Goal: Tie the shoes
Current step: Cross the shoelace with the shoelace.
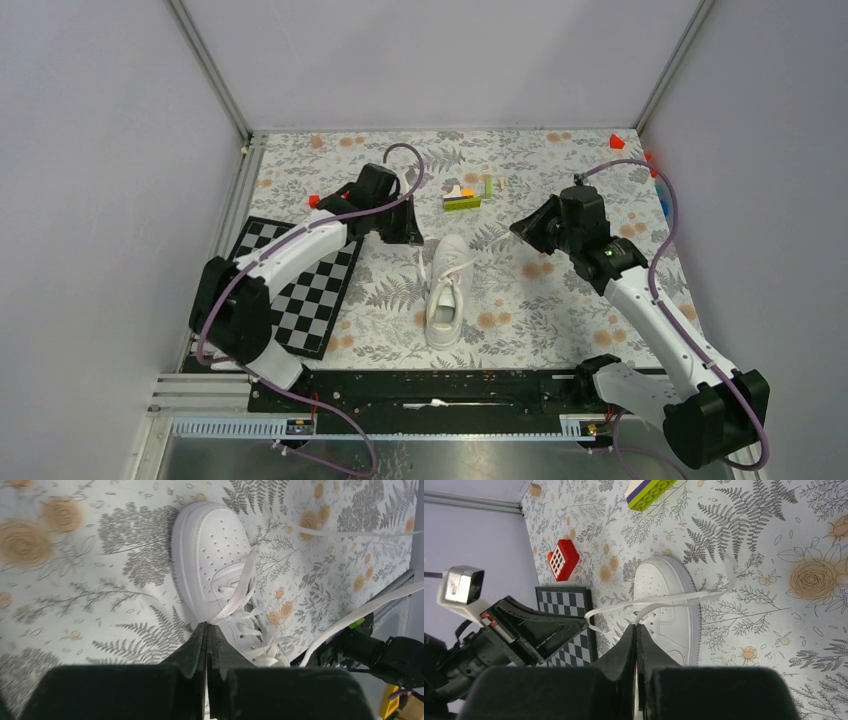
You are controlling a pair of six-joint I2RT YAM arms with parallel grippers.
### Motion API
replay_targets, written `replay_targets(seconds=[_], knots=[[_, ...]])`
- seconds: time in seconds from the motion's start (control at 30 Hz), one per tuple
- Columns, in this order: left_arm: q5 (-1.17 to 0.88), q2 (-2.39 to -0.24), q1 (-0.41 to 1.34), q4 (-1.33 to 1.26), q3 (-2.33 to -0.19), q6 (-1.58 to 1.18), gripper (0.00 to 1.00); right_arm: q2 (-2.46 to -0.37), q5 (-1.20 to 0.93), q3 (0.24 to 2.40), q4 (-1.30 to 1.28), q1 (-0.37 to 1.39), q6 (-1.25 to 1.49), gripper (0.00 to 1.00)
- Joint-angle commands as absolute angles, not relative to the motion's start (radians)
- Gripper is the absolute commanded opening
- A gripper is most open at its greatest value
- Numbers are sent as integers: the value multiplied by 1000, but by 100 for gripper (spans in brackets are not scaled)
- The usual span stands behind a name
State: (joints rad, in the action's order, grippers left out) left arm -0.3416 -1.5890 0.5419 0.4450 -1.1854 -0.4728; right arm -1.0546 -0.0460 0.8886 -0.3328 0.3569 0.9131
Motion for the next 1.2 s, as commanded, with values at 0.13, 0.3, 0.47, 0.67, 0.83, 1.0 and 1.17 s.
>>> replay_targets(seconds=[0.13, 0.3, 0.47, 0.67, 0.83, 1.0, 1.17], knots=[[-133, -1306, 528, 540, -1106, -545, 0, -1032, -60, 909, -326, 353, 904, 0], [-138, -1147, 528, 552, -1041, -596, 0, -1076, -99, 946, -302, 354, 891, 0], [-176, -1103, 528, 570, -1090, -604, 0, -1185, -153, 1034, -287, 353, 849, 0], [-166, -1127, 528, 586, -1147, -610, 0, -1330, -156, 1188, -289, 353, 807, 0], [-147, -1142, 528, 586, -1127, -658, 0, -1474, -173, 1282, -346, 353, 765, 15], [-174, -1175, 529, 580, -1112, -670, 0, -1505, -221, 1304, -436, 353, 708, 52], [-211, -1220, 529, 571, -1142, -663, 0, -1417, -196, 1213, -485, 354, 655, 63]])
